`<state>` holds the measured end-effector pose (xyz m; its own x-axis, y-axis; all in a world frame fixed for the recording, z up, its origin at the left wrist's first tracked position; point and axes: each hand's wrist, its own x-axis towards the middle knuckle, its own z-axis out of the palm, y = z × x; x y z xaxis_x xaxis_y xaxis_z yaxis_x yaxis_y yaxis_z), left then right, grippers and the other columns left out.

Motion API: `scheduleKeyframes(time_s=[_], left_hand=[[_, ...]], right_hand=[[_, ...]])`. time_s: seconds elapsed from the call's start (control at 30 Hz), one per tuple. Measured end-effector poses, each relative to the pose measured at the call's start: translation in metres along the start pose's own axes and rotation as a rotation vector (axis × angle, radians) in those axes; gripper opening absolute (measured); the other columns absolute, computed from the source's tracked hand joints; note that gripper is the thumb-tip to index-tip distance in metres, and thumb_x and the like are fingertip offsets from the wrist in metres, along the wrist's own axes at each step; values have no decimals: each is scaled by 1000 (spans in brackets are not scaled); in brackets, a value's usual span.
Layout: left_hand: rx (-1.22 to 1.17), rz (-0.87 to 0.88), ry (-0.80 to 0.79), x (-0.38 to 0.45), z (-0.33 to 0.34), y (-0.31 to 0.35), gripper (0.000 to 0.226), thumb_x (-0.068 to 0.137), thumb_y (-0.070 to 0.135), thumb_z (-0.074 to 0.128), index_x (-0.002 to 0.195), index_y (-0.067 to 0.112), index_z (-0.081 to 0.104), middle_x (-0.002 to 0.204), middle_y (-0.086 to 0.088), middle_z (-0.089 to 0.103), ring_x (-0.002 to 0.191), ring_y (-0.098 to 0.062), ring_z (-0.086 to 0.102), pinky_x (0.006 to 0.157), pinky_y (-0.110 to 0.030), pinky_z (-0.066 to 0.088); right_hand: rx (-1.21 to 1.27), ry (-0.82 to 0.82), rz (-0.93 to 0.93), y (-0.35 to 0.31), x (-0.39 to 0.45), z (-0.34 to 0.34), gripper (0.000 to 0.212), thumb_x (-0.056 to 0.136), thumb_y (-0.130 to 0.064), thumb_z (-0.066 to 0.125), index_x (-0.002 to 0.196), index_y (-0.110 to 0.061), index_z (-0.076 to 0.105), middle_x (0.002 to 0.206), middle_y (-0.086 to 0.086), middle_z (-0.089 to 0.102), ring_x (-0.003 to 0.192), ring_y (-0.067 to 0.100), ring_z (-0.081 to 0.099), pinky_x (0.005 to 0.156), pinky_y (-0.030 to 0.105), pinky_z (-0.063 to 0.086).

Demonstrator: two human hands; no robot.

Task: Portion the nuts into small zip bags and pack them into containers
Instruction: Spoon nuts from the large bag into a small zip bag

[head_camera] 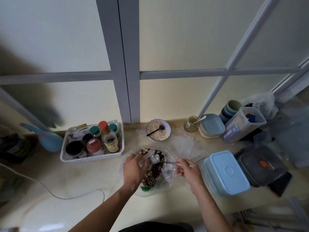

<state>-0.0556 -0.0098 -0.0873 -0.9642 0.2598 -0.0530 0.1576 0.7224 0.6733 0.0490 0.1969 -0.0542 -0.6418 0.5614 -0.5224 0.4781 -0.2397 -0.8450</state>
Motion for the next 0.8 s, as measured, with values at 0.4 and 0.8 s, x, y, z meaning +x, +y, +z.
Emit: scheduleKeyframes(time_s=[0.4, 0.8], left_hand=[[78, -86, -270, 4, -1, 3, 26, 89, 45, 56, 76, 22, 60, 80, 1, 66, 69, -17, 60, 64, -33, 52], [-490, -34, 156, -7, -73, 0, 29, 85, 34, 42, 88, 11, 61, 76, -9, 67, 75, -25, 64, 64, -37, 53]], right_hand=[[-35, -29, 13, 5, 1, 0, 18, 97, -29, 69, 102, -13, 74, 85, 11, 75, 69, 22, 69, 60, 28, 49], [-269, -53, -278, -25, -26, 50, 2, 96, -33, 69, 95, -32, 71, 78, -3, 76, 67, 7, 72, 68, 24, 55]])
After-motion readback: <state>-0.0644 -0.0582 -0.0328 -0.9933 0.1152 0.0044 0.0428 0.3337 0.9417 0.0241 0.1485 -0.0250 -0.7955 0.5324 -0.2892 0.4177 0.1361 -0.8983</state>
